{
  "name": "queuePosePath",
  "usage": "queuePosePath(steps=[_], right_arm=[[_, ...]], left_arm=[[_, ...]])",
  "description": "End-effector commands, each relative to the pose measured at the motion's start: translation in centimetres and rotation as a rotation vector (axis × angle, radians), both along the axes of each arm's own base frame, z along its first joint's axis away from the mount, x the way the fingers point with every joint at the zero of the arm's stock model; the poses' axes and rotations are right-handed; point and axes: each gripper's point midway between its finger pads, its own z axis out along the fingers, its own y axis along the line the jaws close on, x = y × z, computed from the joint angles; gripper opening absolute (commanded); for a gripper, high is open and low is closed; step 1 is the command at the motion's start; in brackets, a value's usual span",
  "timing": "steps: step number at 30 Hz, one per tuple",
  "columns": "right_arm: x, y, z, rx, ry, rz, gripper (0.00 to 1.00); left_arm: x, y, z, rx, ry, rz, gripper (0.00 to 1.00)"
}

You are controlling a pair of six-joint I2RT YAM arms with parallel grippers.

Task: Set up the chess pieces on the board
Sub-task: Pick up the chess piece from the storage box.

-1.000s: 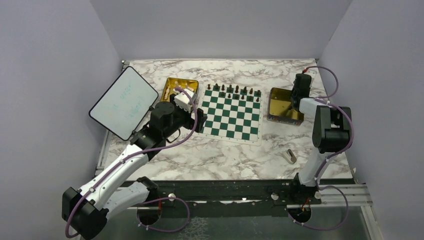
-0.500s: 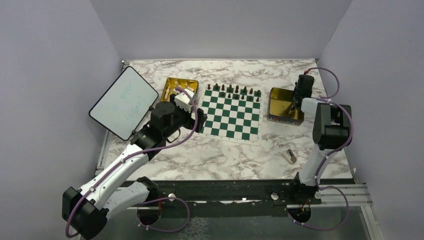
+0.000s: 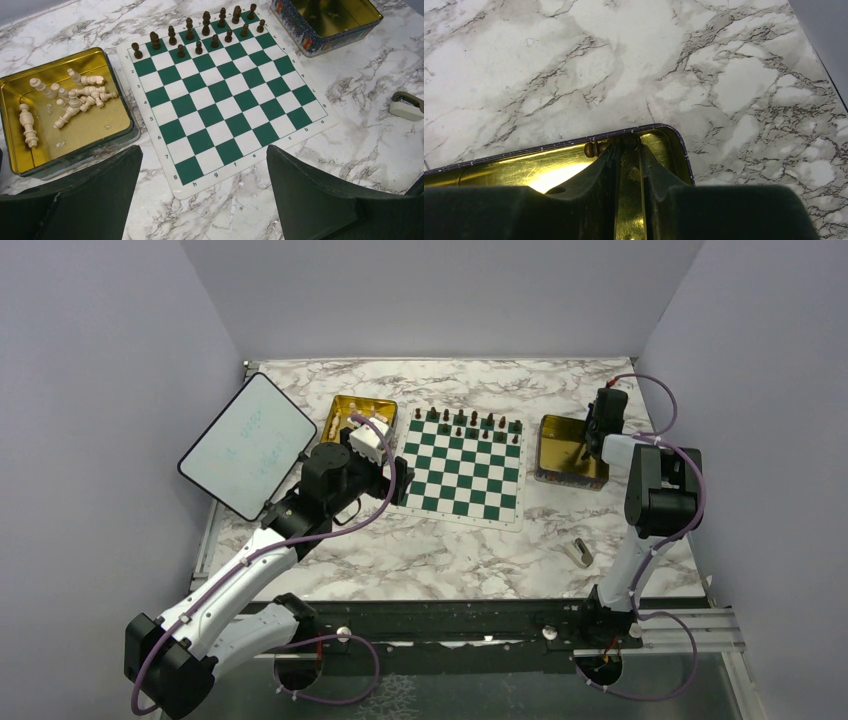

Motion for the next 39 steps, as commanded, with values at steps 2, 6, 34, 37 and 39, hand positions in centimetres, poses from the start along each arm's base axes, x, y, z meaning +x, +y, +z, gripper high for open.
queuePosePath(steps=[2, 6, 34, 37, 39], right_arm=[[1.2, -0.4, 1.5, 0.003, -0.053, 0.005, 0.26], [1.2, -0.3, 2.2, 0.001, -0.071, 0.006, 0.26], [1.6, -1.1, 1.4, 0.003, -0.094, -0.014, 0.32], [1.7, -0.9, 1.3, 0.016, -0.098, 0.009, 0.32], [1.8, -0.5, 1.2, 0.029, -0.102, 0.035, 0.32]], left_arm=[[0.5, 0.2, 0.5, -0.004, -0.029, 0.016, 0.94], [0.5, 0.2, 0.5, -0.004, -0.029, 0.016, 0.94], [0.7, 0.3, 0.3, 0.001, -0.026, 0.022, 0.94], [0.7, 0.4, 0.3, 0.003, -0.027, 0.026, 0.94], [0.8, 0.4, 0.3, 0.003, -0.027, 0.027, 0.94]])
